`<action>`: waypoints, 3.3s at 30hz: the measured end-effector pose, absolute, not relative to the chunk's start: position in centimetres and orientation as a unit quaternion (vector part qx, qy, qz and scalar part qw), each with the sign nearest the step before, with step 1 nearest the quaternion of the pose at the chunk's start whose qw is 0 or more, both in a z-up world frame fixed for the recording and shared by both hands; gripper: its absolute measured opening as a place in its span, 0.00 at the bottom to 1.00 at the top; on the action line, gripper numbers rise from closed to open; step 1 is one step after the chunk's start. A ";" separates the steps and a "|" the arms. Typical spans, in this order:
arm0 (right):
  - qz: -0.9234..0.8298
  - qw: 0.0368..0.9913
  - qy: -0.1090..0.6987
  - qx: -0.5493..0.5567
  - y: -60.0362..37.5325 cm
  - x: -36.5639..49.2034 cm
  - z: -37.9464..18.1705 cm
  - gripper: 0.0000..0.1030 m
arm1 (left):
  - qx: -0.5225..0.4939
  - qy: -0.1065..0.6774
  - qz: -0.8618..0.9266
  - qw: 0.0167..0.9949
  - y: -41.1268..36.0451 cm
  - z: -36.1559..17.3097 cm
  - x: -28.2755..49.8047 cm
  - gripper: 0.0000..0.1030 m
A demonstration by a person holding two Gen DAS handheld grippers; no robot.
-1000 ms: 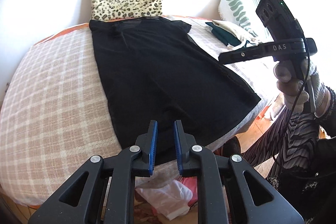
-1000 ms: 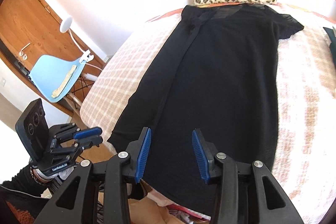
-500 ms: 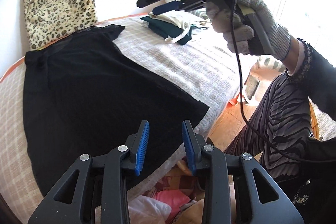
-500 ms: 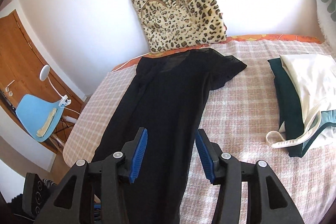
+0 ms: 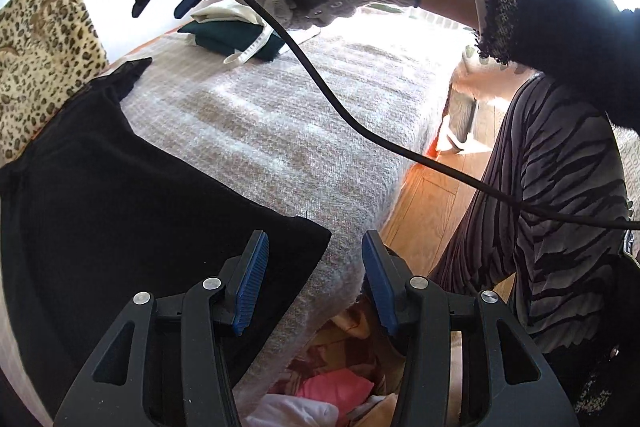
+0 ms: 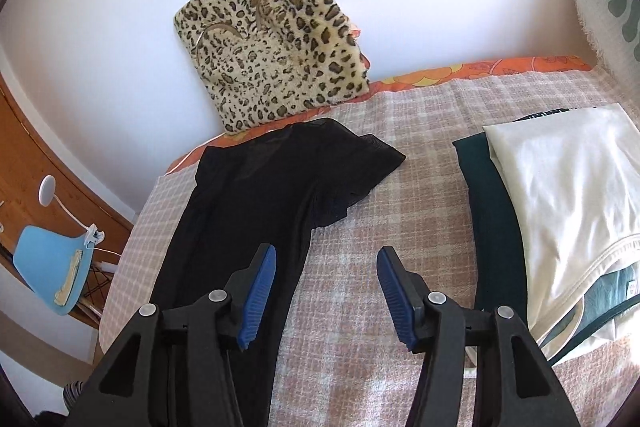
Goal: Fold small clothes
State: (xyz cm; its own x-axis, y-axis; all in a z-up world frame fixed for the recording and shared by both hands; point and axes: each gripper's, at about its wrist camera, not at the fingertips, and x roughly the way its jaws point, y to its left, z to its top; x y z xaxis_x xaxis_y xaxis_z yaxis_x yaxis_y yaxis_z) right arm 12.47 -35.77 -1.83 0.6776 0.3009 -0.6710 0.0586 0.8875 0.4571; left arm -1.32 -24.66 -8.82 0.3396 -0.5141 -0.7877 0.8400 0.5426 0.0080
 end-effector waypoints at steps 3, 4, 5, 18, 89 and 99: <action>0.061 0.883 0.399 0.241 -36.6 14.6 -2.7 0.57 | 0.227 0.390 -0.418 0.788 -25.3 -9.5 -1.0 0.46; 0.057 0.881 0.401 0.245 -36.8 15.4 -3.0 0.57 | 0.224 0.394 -0.419 0.787 -25.4 -9.6 -0.8 0.46; 0.054 0.879 0.403 0.250 -37.0 16.2 -3.4 0.57 | 0.219 0.397 -0.419 0.787 -25.3 -9.7 -0.6 0.46; 0.000 0.862 0.434 0.262 -37.7 27.1 -8.2 0.58 | 0.109 0.430 -0.441 0.780 -22.9 -9.9 2.9 0.05; 0.047 0.889 0.454 0.042 -16.5 33.9 -3.5 0.47 | -0.145 0.382 -0.221 0.885 -6.4 -9.2 -0.9 0.05; 0.095 0.833 0.532 0.117 -19.4 25.4 -10.0 0.42 | -0.158 0.386 -0.222 0.882 -6.5 -9.6 -1.3 0.05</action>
State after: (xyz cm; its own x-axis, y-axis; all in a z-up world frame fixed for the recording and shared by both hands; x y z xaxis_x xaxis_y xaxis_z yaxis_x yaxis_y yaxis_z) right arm 25.39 -19.35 -10.00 0.4158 0.2832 -0.8642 -0.0336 0.9544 0.2966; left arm -1.35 -6.48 -9.55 0.6038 -0.5133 -0.6098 0.2700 0.8515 -0.4494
